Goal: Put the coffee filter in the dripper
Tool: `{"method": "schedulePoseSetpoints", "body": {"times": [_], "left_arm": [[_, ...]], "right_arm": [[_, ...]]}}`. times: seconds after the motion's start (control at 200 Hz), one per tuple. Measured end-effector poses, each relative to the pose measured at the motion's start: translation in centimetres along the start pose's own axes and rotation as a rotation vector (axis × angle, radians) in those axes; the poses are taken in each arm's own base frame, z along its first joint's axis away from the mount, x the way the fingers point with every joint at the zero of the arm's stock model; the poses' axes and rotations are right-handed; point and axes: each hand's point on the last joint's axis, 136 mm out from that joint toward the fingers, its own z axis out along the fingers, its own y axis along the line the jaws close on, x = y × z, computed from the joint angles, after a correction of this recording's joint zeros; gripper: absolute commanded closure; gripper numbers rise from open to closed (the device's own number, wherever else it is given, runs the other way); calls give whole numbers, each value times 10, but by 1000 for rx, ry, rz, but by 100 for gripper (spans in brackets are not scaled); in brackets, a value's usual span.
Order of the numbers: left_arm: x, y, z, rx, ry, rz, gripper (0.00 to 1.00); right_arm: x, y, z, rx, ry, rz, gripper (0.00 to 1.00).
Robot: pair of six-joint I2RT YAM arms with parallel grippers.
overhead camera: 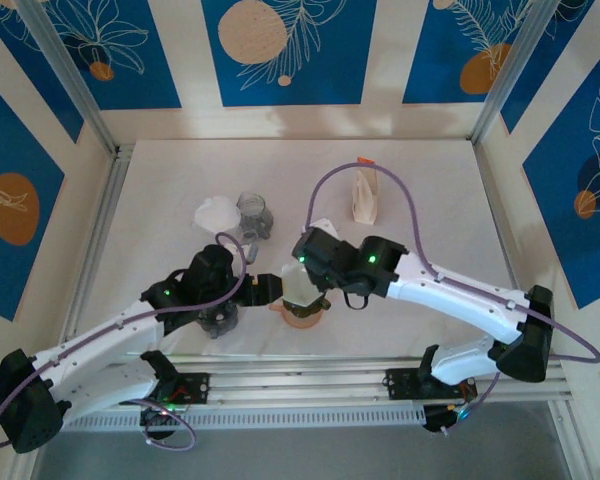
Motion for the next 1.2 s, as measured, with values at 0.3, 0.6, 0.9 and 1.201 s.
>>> {"method": "schedulePoseSetpoints", "body": {"times": [0.3, 0.6, 0.9, 1.201], "left_arm": [[-1, 1, 0, -6, -4, 0, 28], [1, 3, 1, -11, -1, -3, 28], [1, 4, 1, -15, -2, -3, 26], [1, 5, 1, -17, -3, -3, 25]], "right_arm": [[9, 9, 9, -57, 46, 8, 91], [19, 11, 20, -49, 87, -1, 92], [11, 4, 9, -58, 57, 37, 38], [11, 6, 18, -104, 109, 66, 33]]}}
